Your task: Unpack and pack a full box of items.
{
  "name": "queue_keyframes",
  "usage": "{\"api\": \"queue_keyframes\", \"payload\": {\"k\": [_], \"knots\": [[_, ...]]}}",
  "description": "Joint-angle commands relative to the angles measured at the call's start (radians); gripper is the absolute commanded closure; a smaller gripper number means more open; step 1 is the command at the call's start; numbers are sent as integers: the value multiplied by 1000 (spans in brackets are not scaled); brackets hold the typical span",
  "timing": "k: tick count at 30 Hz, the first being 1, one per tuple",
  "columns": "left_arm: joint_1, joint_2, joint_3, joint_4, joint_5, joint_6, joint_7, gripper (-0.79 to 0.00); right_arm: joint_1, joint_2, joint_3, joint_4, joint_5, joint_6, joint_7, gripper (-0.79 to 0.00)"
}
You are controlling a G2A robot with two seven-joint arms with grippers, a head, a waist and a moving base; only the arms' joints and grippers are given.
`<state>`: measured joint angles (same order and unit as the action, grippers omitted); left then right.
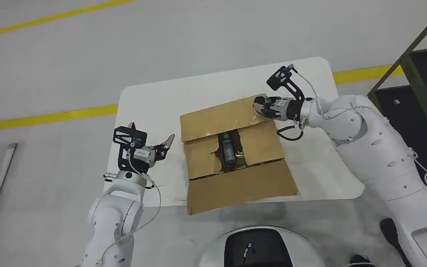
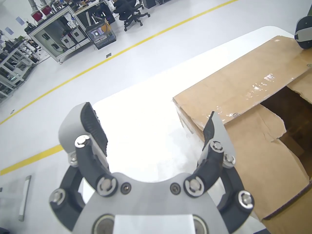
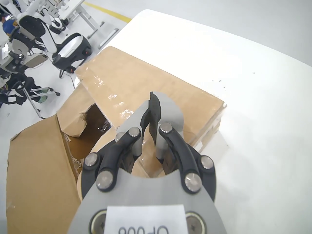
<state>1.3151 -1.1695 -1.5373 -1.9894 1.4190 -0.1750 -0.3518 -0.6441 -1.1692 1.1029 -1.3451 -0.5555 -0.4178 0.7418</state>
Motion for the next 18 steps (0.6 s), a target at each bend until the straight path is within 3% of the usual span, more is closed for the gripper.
{"api": "queue_keyframes", "payload": {"k": [1,5,10,18], "knots": [[5,1,0,-8,-7,-26,6,-785,-9,0,-3,-13,-5,10,-8,0],[42,10,-47,-26,-17,-109,-10,-785,-24,1,-7,-30,-29,29,-25,0],[146,26,-160,-58,10,-227,-30,-785,-32,2,-5,-43,-45,42,-39,0],[316,55,-317,-83,-54,-603,-19,-785,-46,0,-13,-61,-49,54,-58,0]]}}
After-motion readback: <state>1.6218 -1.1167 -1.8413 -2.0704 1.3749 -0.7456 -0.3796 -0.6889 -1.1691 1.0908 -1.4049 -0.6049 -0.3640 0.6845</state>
